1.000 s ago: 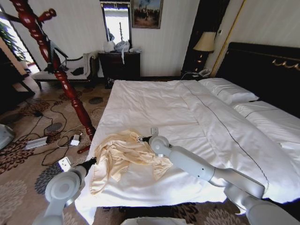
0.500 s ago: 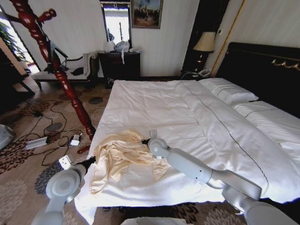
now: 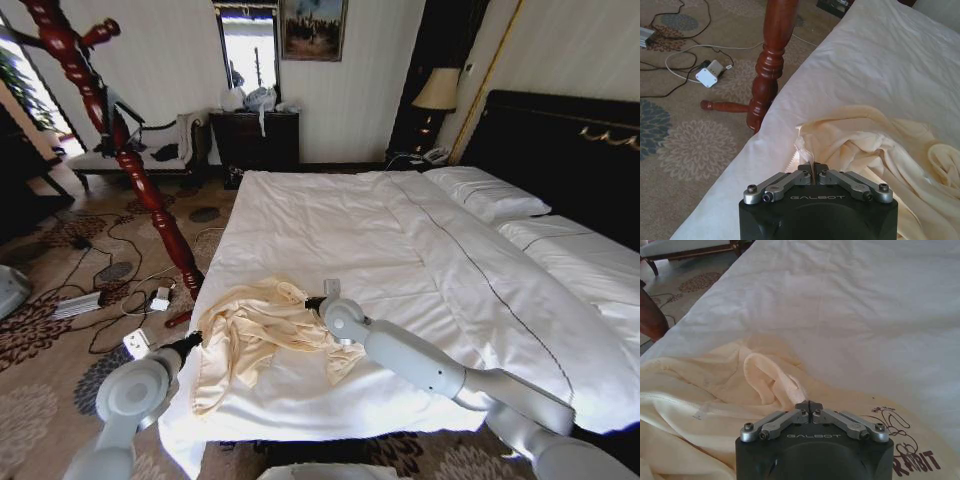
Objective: Pick up the clothes from the bed and hang them on the clothes hanger.
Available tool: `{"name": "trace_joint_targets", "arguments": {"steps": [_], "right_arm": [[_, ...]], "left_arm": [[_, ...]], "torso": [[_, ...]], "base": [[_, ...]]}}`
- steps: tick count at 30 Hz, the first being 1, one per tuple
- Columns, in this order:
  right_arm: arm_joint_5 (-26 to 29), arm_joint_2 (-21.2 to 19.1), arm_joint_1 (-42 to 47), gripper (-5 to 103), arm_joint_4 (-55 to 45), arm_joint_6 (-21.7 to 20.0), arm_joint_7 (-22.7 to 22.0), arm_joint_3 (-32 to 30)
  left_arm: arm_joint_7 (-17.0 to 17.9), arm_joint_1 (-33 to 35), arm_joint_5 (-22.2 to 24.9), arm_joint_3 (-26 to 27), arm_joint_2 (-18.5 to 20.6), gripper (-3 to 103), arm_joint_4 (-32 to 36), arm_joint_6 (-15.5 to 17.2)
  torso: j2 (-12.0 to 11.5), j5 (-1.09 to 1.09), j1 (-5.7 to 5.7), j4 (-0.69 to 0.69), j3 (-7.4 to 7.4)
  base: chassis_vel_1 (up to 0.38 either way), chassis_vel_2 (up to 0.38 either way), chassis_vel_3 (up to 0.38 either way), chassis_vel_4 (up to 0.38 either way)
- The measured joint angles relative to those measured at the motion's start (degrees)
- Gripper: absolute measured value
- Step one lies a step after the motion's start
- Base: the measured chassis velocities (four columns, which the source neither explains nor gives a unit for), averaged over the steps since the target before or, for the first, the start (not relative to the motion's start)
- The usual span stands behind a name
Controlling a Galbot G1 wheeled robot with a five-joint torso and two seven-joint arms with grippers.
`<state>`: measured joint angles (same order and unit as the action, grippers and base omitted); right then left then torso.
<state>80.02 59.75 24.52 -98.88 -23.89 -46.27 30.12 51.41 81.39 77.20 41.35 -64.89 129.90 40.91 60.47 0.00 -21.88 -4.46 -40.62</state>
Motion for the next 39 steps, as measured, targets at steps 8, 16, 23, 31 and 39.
{"name": "trace_joint_targets", "arguments": {"steps": [8,16,23,31,39], "right_arm": [[-1.6,-2.1,2.1,0,-1.7,3.5,4.6,-1.8],[-4.8,-2.6,2.2,0,-2.0,11.4,13.0,-3.6],[-5.4,-2.7,4.0,0,-1.3,9.3,11.3,-3.5],[-8.5,-0.4,5.9,0,0.6,8.8,10.6,-1.3],[-8.6,0.8,5.2,20,1.5,9.2,10.0,-0.7]], "left_arm": [[0.0,0.2,0.0,-0.1,-0.3,2,0.2,0.0],[0.0,0.1,0.0,0.3,-0.2,2,0.3,-0.1],[0.0,0.5,0.0,0.2,-0.6,2,0.6,-0.2],[0.0,1.1,-0.2,0.5,-0.5,2,0.5,-0.2],[0.0,0.8,-0.3,0.3,-0.4,2,-0.1,-0.2]], "torso": [[0.0,0.0,0.0,0.0,0.0],[0.0,0.0,0.0,0.0,0.0],[0.0,0.0,0.0,0.0,0.0],[0.0,0.0,0.0,0.01,0.0],[0.0,0.0,0.0,0.0,0.0]], "base": [[0.0,0.0,0.0,0.0],[0.0,0.0,0.0,0.0],[0.0,0.0,0.0,0.0],[0.0,0.0,0.0,0.0],[0.0,0.0,0.0,0.0]]}}
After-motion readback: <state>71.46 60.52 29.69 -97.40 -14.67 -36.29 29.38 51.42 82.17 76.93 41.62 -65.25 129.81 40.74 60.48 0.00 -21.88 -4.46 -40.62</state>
